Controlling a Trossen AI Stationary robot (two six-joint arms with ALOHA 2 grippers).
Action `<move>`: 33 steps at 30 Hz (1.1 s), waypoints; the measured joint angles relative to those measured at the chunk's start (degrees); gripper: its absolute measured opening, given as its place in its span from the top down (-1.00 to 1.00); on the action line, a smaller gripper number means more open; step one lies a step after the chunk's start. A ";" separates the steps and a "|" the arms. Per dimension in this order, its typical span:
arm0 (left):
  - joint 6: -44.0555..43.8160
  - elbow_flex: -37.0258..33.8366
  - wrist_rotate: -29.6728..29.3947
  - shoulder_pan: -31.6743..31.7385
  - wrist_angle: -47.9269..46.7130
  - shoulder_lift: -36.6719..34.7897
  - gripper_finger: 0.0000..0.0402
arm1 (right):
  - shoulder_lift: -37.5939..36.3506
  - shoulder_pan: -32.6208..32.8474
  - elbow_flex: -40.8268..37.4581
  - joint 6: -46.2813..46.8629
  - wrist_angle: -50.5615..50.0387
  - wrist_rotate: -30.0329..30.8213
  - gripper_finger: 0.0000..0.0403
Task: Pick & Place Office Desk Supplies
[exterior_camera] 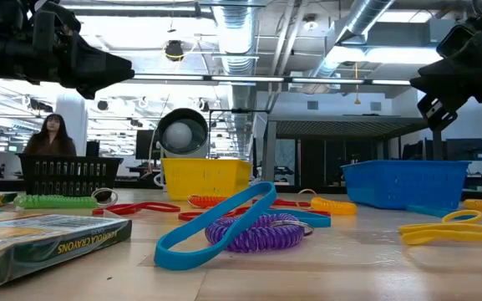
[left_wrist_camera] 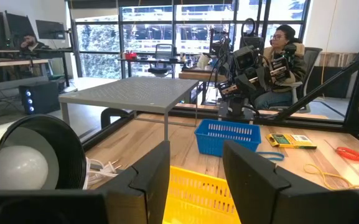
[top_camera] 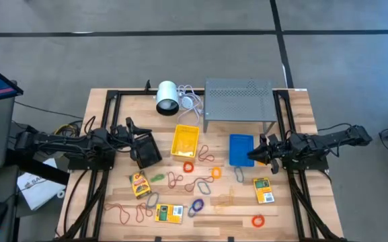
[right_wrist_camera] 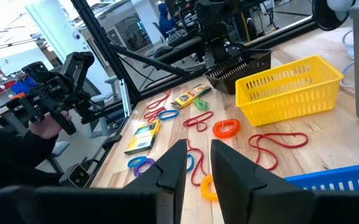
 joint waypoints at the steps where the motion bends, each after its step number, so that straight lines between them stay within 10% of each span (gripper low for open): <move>1: 0.00 0.01 0.00 0.00 -0.01 0.00 0.29 | -0.02 -0.01 0.00 0.00 0.00 0.00 0.65; 33: -5.04 0.02 0.04 0.01 2.36 0.00 0.29 | 0.00 -0.01 0.01 -0.02 1.73 0.05 0.65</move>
